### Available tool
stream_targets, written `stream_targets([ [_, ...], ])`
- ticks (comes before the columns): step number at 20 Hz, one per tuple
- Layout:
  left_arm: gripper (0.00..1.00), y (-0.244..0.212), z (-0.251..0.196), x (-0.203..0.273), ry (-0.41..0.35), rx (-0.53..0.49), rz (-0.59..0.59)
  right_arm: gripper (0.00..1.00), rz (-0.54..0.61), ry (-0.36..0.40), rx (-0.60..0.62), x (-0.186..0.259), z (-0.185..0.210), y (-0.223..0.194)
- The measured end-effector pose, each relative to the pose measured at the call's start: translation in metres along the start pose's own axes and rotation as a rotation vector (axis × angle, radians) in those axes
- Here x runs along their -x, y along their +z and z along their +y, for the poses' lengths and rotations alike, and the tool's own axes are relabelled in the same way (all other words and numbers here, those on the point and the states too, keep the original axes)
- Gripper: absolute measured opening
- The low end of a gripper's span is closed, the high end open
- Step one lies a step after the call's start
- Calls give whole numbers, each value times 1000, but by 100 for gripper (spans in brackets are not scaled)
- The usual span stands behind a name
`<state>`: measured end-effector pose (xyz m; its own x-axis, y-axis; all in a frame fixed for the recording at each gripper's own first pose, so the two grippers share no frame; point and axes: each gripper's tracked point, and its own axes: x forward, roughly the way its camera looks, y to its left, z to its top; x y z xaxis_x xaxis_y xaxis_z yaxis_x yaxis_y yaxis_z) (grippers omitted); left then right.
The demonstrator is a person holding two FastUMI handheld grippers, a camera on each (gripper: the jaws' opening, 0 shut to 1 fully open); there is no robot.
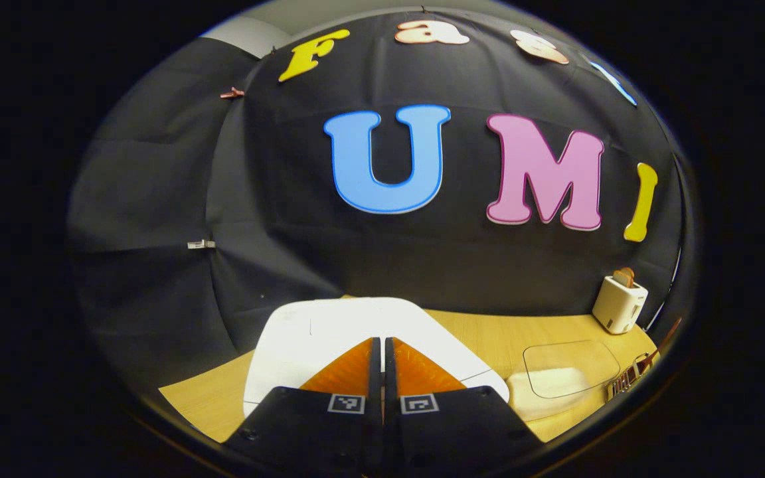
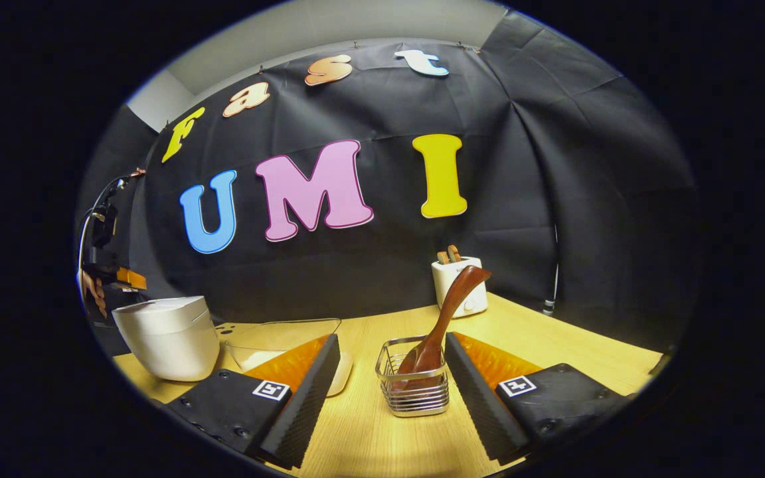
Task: Close the left gripper, press the button to open the rice cooker; take a wooden spoon from the chopstick holder with the right hand, scoop a spoonful of rice and pour it into the rice cooker, then put the wooden spoon back into the chopstick holder.
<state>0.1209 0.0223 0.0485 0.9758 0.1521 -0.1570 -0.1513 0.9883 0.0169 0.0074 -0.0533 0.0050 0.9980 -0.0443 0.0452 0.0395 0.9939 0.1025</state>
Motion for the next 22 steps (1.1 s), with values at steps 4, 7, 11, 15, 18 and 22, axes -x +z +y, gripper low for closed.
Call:
stream_targets([
  [4, 5, -16, 3, -10, -48, 51, 72, 98, -20, -8, 26, 10, 7, 11],
  [7, 5, -39, -1, -24, -78, 80, 184, 98, -35, -18, 51, 16, 10, 13],
  [11, 6, -49, -2, -33, -68, 20, 212, 98, -35, -25, 45, 21, 11, 10],
  [15, 6, -53, 0, -35, -83, 73, 253, 98, -28, -20, 42, 20, 5, 7],
  [18, 6, -55, -2, -36, -100, 73, 313, 98, -35, -12, 13, 18, 1, 5],
  [22, 6, -57, -3, -32, -112, 151, 360, 98, -18, -1, -22, 12, -4, -4],
])
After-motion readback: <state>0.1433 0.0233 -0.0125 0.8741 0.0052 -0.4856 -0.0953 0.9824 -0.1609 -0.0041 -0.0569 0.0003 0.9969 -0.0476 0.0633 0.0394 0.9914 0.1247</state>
